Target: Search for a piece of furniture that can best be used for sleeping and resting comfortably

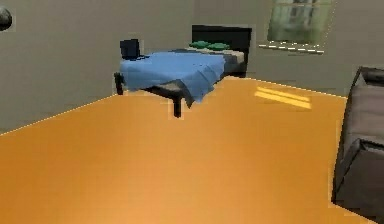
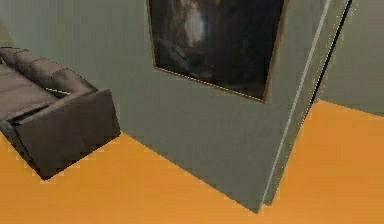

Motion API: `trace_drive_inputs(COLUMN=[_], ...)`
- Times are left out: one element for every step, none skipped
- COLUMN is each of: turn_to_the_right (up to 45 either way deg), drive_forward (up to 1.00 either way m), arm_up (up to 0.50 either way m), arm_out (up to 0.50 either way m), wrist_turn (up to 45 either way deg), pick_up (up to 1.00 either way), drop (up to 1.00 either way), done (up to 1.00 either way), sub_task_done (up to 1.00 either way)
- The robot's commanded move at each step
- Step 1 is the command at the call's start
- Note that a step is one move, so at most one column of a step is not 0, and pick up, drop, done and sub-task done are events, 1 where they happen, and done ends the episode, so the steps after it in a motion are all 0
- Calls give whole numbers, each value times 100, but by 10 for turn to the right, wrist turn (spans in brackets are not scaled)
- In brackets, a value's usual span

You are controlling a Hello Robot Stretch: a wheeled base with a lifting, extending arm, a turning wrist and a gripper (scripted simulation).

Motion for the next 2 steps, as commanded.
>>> trace_drive_inputs(turn_to_the_right=[0, 0], drive_forward=[100, 90], arm_up=[0, 0], arm_out=[0, 0], wrist_turn=[0, 0], pick_up=[0, 0], drop=[0, 0], done=[0, 0], sub_task_done=[0, 0])
